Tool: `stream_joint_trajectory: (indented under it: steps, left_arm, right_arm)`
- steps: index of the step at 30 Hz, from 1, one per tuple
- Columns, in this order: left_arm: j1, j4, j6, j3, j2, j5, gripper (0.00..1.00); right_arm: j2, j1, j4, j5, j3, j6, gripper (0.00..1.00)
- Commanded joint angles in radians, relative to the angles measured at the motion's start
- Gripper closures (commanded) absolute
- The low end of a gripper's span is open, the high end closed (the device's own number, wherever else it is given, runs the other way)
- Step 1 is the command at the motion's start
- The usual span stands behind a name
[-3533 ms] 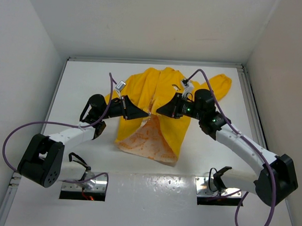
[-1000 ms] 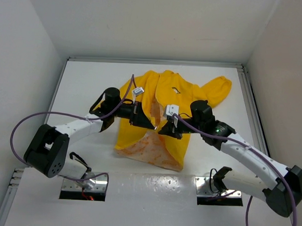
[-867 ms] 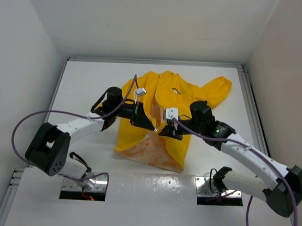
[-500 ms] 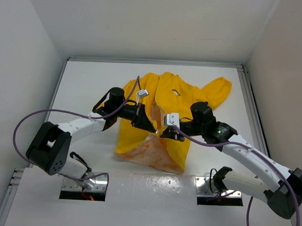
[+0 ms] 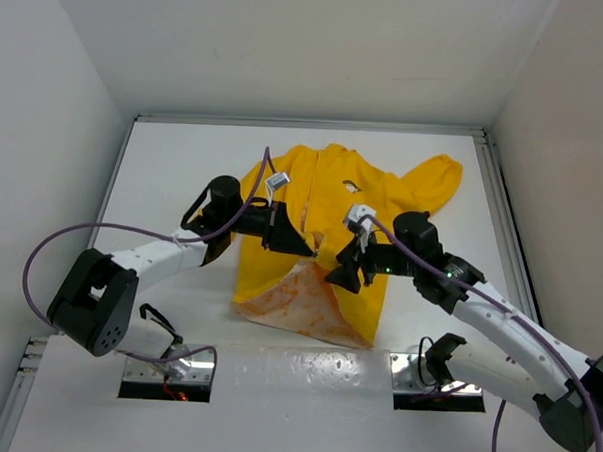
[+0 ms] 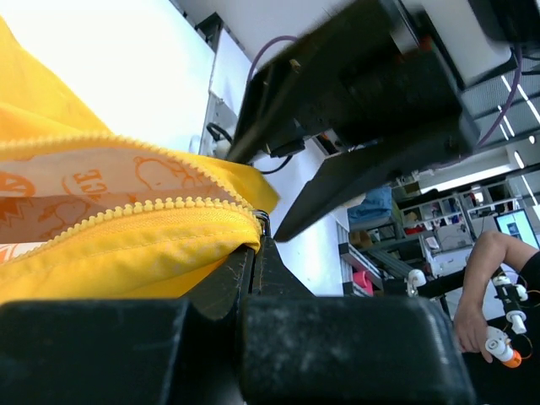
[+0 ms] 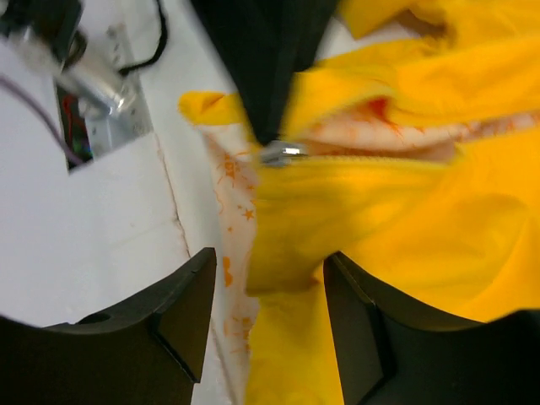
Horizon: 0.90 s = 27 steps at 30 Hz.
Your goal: Zip up the jacket
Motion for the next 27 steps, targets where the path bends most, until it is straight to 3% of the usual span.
stream_joint_trajectory:
  steps: [1,8,13,20,27]
  left_arm:
    - [0.005,0.116,-0.013,-0.028,-0.051,0.002,1.0]
    - [0.005,0.17,-0.033,-0.05,-0.06,0.002,1.0]
    - [0.005,0.242,-0.053,-0.069,-0.069,-0.007,1.0]
    - [0.014,0.311,-0.085,-0.102,-0.069,-0.06,1.0]
    - [0.023,0.346,-0.096,-0.113,-0.06,-0.125,1.0]
  right_arm:
    - [-0.021,-0.066,0.043,0.088,-0.008,0.355,0.45]
    - [0.058,-0.268,0.164,-0.091,-0.045,0.798,0.43]
    - [0.162,-0.325,0.338,-0.255,-0.045,1.022,0.33]
    - [0.266,-0.376,0.431,-0.447,-0.04,1.207,0.28]
    - [0.318,-0.356,0.472,-0.496,-0.069,1.325,0.24]
